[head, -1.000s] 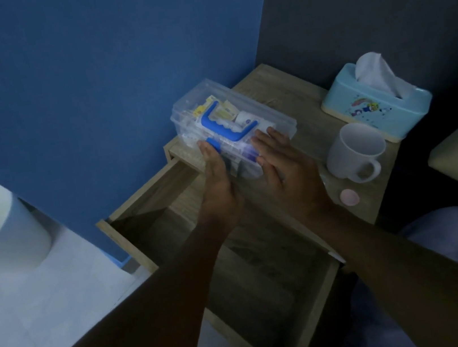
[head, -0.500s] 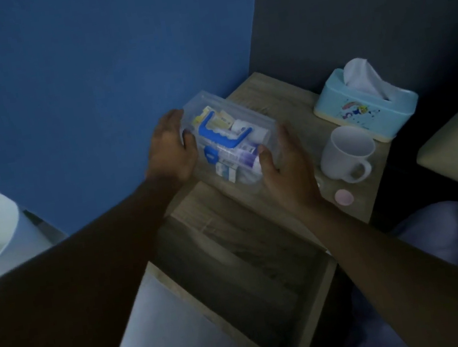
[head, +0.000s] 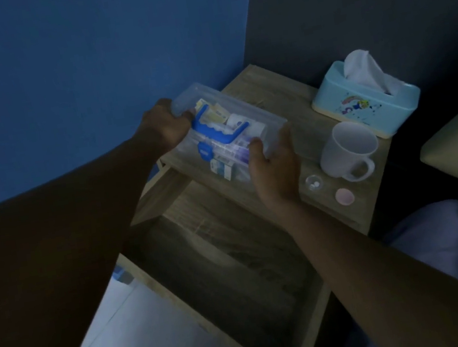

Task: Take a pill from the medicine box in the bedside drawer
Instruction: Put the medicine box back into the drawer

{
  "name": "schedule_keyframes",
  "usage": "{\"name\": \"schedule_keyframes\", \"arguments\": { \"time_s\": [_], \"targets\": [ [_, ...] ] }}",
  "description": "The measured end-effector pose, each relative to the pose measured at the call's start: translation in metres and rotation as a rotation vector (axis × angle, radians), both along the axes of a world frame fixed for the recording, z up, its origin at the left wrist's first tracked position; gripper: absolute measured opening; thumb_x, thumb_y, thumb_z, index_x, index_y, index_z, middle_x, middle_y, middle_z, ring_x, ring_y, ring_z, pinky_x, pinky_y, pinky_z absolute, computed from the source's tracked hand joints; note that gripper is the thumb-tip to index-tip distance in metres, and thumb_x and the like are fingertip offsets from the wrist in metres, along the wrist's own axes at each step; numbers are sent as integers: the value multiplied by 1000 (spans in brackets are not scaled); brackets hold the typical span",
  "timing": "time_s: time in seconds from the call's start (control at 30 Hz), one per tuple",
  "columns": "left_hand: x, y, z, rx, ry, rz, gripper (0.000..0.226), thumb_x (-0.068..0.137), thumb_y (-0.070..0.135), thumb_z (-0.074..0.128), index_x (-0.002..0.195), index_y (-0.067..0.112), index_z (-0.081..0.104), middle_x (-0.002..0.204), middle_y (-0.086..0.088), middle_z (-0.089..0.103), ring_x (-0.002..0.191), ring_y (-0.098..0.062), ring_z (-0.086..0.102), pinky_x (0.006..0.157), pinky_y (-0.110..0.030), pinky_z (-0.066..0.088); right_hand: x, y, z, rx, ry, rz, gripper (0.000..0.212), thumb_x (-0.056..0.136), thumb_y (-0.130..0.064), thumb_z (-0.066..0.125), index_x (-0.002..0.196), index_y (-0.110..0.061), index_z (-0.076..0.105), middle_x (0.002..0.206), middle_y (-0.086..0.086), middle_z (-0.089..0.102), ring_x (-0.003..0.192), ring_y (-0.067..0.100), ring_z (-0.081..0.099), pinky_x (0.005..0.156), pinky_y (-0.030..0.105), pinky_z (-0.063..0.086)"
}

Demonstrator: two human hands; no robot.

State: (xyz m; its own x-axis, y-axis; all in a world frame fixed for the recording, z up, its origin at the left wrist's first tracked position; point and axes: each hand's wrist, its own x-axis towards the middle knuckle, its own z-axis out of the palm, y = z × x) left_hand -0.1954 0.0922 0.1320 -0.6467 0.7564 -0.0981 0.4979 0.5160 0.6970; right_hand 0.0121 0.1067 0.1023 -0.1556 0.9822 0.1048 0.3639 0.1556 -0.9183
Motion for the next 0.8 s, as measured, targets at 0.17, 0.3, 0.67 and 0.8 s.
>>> {"name": "schedule_keyframes", "arguments": {
  "time_s": [0.17, 0.3, 0.67, 0.8],
  "targets": [
    [-4, -4, 2, 23, -36, 11, 59, 89, 50, 59, 134, 12, 53, 136, -11, 57, 122, -29, 55, 84, -26, 38, -1, 0, 8, -115, 105, -108, 62, 90, -24, 60, 147, -18, 38, 111, -18, 56, 70, -21, 59, 52, -2, 43],
    [1, -19, 5, 30, -47, 14, 54, 88, 46, 61, 130, 12, 57, 132, -10, 61, 110, -24, 59, 82, -27, 41, 9, -6, 18, -200, 78, -98, 51, 88, -22, 64, 137, -19, 51, 125, 4, 66, 101, 4, 68, 79, 27, 61],
    [26, -91, 22, 91, -31, 74, 49, 79, 56, 67, 112, 19, 67, 97, 5, 65, 79, -12, 60, 60, -21, 41, 42, -77, 45, -184, 161, -68, 40, 93, -22, 62, 131, -30, 53, 106, -8, 66, 77, -11, 66, 54, 9, 52],
    [41, -118, 20, 67, 14, 74, 57, 78, 68, 60, 105, 19, 67, 85, 8, 66, 74, -5, 63, 53, -17, 40, 56, -112, 46, -194, 166, -85, 40, 93, -27, 63, 131, -34, 51, 102, -14, 63, 80, -7, 65, 50, 6, 48]
  ]
}}
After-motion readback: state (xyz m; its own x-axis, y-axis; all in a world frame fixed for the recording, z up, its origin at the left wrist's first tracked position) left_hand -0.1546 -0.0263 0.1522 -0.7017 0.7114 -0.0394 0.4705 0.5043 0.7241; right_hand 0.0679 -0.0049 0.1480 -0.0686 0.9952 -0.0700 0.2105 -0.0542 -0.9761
